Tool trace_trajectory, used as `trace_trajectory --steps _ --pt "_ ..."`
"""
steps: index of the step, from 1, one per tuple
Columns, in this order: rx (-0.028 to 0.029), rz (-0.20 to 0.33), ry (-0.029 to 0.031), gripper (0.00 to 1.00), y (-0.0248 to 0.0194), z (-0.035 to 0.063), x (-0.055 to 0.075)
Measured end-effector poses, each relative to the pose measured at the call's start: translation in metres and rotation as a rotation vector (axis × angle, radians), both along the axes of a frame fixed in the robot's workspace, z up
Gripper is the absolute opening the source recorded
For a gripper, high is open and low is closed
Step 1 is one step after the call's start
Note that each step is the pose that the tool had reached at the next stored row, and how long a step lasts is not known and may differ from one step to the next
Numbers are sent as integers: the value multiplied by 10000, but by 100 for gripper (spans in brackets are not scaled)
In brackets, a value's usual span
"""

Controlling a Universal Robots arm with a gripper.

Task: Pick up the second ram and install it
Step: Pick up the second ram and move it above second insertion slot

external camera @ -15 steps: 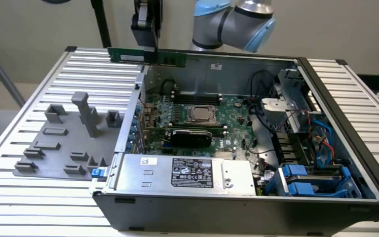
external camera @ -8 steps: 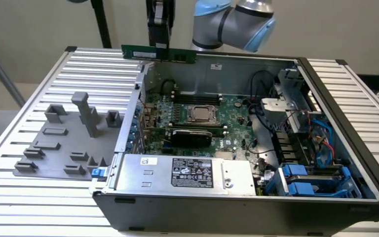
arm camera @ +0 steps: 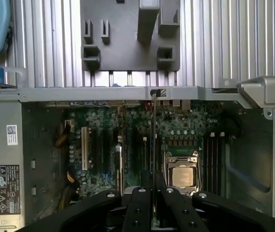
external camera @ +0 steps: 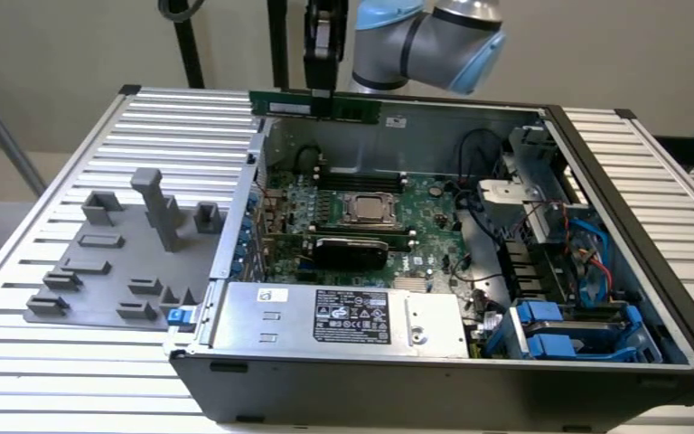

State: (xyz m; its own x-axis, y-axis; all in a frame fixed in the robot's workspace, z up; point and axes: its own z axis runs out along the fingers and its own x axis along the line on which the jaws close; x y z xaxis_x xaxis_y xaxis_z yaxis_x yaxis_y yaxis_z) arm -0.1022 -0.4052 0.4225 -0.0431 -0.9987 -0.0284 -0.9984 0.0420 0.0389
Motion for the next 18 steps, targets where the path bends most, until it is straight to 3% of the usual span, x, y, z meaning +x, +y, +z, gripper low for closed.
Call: trace_trajectory --steps 10,18 --pt "-8 0 0 14 154 -174 358" --pt "-22 0 -2 14 281 -303 556"
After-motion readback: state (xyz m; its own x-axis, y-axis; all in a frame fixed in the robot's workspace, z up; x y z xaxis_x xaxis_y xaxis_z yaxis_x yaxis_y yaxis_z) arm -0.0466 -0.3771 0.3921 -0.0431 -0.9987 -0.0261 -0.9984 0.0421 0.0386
